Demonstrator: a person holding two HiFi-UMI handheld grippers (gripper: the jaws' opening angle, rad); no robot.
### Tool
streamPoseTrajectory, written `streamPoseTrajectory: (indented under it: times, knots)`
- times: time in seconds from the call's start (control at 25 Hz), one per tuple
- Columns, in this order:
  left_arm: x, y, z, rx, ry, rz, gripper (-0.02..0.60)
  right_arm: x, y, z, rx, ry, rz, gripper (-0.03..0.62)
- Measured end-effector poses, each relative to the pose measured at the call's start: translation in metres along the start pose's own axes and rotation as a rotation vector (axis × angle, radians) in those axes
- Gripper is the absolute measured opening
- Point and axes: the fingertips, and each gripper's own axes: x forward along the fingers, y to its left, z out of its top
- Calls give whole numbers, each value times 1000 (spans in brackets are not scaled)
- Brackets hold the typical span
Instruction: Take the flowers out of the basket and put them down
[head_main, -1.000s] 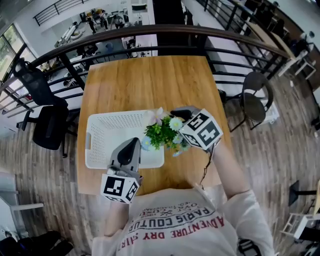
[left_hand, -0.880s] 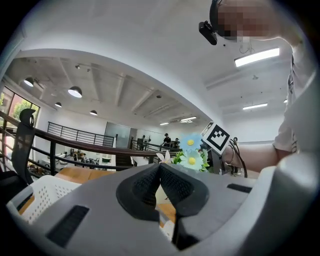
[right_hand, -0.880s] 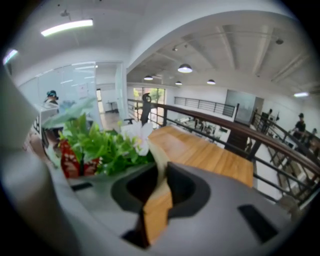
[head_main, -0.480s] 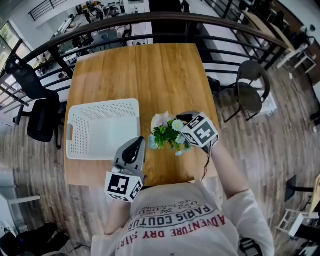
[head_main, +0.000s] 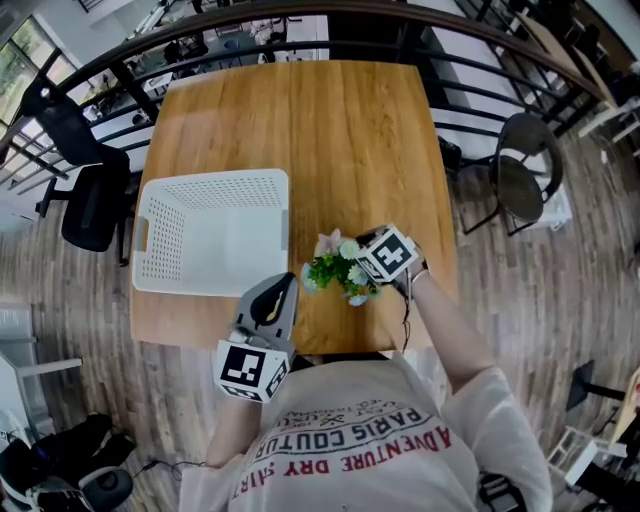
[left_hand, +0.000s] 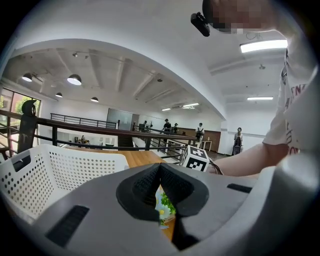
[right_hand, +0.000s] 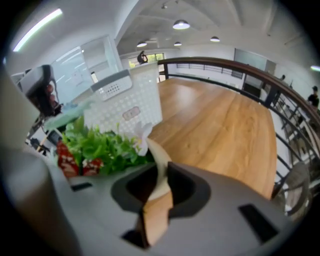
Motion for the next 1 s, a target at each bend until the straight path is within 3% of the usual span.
streamPoseTrajectory:
  times: [0.36,0.64,0.8,1.0]
  knots:
    - [-7,11,-10,-19,17,29,26,31,15,-7,-17,88,53,86]
    - [-8,17,-14,-27,28,39,26,36,8,-9,26,110,35,87]
    - [-8,22,-9,-37,25,46,26,35,4,-14,42,131,21,141]
    - [-8,27,7,-15,-5,38,26,34,4,-12,63,151,29,143]
